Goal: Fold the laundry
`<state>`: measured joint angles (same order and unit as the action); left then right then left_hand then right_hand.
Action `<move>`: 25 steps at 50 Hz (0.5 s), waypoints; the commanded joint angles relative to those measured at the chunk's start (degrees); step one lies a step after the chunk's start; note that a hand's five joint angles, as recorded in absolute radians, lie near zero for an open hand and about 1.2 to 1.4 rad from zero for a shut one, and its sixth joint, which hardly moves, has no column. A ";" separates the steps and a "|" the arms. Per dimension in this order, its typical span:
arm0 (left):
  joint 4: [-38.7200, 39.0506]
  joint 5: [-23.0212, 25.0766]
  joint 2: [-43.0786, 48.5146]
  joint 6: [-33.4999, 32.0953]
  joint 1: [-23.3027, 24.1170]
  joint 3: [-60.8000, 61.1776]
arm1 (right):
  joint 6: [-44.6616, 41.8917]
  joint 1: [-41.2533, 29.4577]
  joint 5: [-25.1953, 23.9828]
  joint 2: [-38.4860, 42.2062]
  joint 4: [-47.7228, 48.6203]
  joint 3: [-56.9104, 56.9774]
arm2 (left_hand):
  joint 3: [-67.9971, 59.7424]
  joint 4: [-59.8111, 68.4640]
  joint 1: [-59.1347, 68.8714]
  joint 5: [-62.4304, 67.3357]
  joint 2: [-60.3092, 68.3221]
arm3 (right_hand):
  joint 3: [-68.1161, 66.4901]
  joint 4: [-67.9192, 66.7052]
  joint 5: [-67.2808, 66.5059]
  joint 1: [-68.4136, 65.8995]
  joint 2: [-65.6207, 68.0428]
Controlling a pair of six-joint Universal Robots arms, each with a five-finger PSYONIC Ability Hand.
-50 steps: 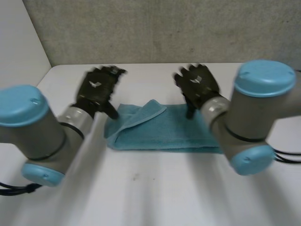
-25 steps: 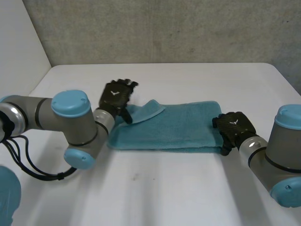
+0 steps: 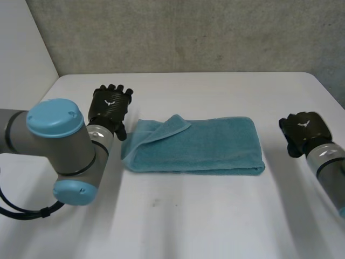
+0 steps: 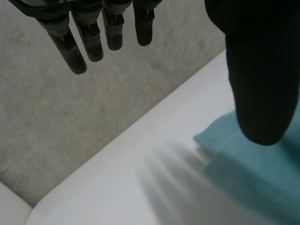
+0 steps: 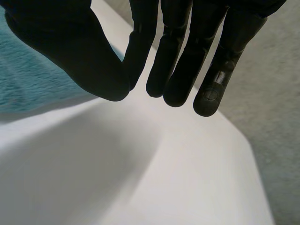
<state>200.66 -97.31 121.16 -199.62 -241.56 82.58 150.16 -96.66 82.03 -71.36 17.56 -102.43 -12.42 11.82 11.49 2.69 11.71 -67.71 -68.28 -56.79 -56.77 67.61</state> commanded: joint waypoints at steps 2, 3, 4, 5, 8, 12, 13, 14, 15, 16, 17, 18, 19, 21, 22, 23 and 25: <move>0.08 2.82 -3.66 5.90 4.52 2.15 | 1.79 0.33 -2.75 -1.85 -3.50 0.91 | 1.36 -0.77 -0.44 -1.64 -0.65 | -2.20 -1.62 -3.11 -13.13 2.29; 0.08 2.83 -3.66 5.91 4.52 2.15 | 1.80 0.33 -2.75 -1.85 -3.50 0.91 | 1.36 -0.77 -0.44 -1.64 -0.65 | -2.09 -1.52 -3.01 -13.03 2.19; 0.08 3.87 -3.22 6.87 4.87 1.97 | 3.54 -0.11 -2.93 -1.68 -3.94 0.48 | 1.36 -0.77 -0.44 -1.64 -0.65 | 15.23 15.80 14.31 4.29 -15.13; 0.17 5.19 -2.35 7.58 5.05 1.54 | 6.17 -0.81 -3.36 -1.50 -4.29 0.04 | 1.03 -0.44 -0.11 -1.30 -0.32 | 19.23 19.81 18.32 8.30 -19.14; 0.08 8.00 2.12 7.76 5.49 -1.61 | 11.79 -1.69 -4.07 -1.33 -3.94 -0.84 | 0.52 0.07 0.40 -0.80 0.19 | 32.83 33.40 31.91 21.89 -32.73; -0.45 9.33 6.08 7.85 5.67 -5.31 | 15.69 -1.34 -6.36 -0.97 -3.68 -1.55 | 0.52 0.07 0.40 -0.80 0.19 | 35.92 36.50 35.01 24.99 -35.83; -0.54 9.59 8.28 7.67 5.67 -7.06 | 16.56 -1.25 -8.36 -0.19 -3.76 -1.63 | 0.52 0.07 0.40 -0.80 0.19 | 38.75 39.33 37.84 27.82 -38.66; -0.54 9.60 8.30 7.67 5.67 -7.08 | 16.57 -1.25 -8.38 -0.18 -3.77 -1.64 | 0.52 0.07 0.40 -0.80 0.19 | 38.78 39.36 37.87 27.85 -38.69; -0.54 9.68 10.21 7.50 5.67 -8.73 | 16.83 -1.25 -10.20 0.69 -3.77 -1.72 | 0.52 0.07 0.40 -0.80 0.19 | 38.95 39.53 38.03 28.02 -38.86; -0.54 9.77 11.97 7.41 5.67 -10.32 | 16.83 -1.25 -11.09 1.39 -3.77 -1.72 | 0.36 0.24 0.57 -0.63 0.35 | 38.62 39.19 37.70 27.69 -38.53; -0.54 9.77 11.99 7.41 5.67 -10.33 | 16.83 -1.25 -11.10 1.40 -3.77 -1.72 | 0.35 0.24 0.57 -0.63 0.35 | 38.61 39.19 37.70 27.68 -38.52; -0.54 9.77 13.38 7.23 5.58 -11.90 | 16.83 -1.25 -11.62 1.92 -3.77 -1.72 | 0.19 0.41 0.74 -0.46 0.52 | 38.45 39.02 37.53 27.52 -38.36; -0.45 9.69 14.61 7.23 5.14 -13.48 | 16.83 -1.34 -11.63 2.19 -3.68 -1.72 | 0.02 0.58 0.90 -0.29 0.69 | 38.28 38.86 37.37 27.35 -38.19; -0.27 9.60 15.76 7.23 4.79 -14.80 | 16.83 -1.52 -11.63 2.62 -3.59 -1.72 | -0.31 0.91 1.24 0.04 1.02 | 37.94 38.52 37.03 27.01 -37.85; -0.27 9.60 15.77 7.23 4.79 -14.81 | 16.83 -1.52 -11.63 2.63 -3.59 -1.72 | -0.32 0.91 1.24 0.05 1.03 | 37.94 38.52 37.03 27.01 -37.85; -0.27 9.60 16.90 7.23 4.35 -16.21 | 16.74 -1.60 -11.63 3.06 -3.50 -1.72 | -0.48 1.08 1.41 0.21 1.19 | 37.61 38.18 36.69 26.68 -37.52; -0.19 9.51 17.97 7.14 3.47 -17.45 | 16.66 -1.69 -11.63 3.60 -3.24 -1.64 | -0.49 1.08 1.41 0.21 1.20 | 37.10 37.68 36.19 26.17 -37.01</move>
<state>200.23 -87.44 135.12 -192.23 -236.34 69.86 167.41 -98.09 70.82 -69.44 13.90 -104.21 -12.42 11.82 11.49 2.69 11.71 -27.85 -27.60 -17.75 -24.86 28.09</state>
